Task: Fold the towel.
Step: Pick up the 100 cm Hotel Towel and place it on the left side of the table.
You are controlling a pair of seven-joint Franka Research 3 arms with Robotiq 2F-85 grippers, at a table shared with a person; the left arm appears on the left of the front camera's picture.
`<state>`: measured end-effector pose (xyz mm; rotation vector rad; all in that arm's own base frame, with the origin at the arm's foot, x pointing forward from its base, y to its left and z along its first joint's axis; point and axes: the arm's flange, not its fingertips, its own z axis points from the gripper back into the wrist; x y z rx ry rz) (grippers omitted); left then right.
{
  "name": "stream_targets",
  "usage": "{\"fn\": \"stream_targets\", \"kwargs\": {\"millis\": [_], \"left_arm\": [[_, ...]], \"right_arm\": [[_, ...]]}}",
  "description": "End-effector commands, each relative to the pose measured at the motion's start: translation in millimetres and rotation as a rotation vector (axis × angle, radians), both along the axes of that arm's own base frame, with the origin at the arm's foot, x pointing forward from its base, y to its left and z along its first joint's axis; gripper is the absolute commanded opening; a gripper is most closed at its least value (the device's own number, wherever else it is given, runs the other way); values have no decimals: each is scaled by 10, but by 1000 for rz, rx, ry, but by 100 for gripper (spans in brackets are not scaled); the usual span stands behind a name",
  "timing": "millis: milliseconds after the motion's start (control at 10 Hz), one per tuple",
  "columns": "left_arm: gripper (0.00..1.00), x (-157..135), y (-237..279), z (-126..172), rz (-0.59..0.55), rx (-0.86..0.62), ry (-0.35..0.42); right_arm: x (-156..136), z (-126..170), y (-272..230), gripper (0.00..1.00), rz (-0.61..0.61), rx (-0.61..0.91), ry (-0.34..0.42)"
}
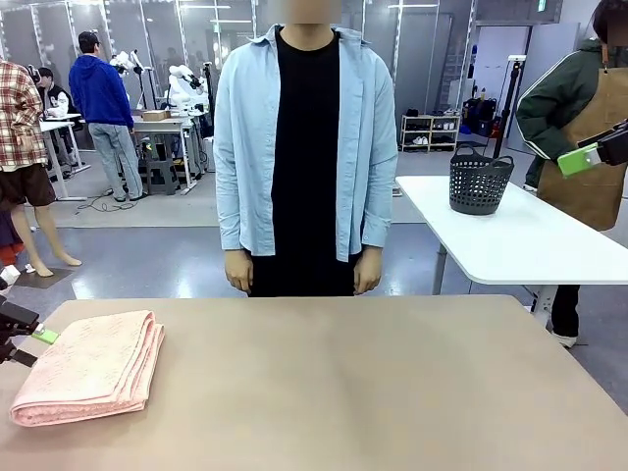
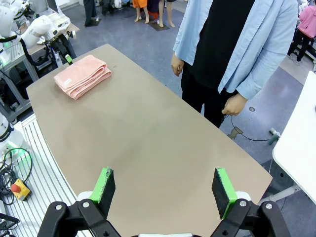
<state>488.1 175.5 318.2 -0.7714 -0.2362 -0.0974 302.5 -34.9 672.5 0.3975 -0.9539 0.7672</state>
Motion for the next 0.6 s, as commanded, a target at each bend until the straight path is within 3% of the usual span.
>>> {"fn": "stream_targets", "kwargs": {"millis": [0,500], "left_arm": [[99,38,8,6,-6,-4,2],[99,38,8,6,-6,-4,2]], "right_arm": [[-7,0,9,100,-5,-4,1],[-7,0,9,100,-5,-4,1]]}}
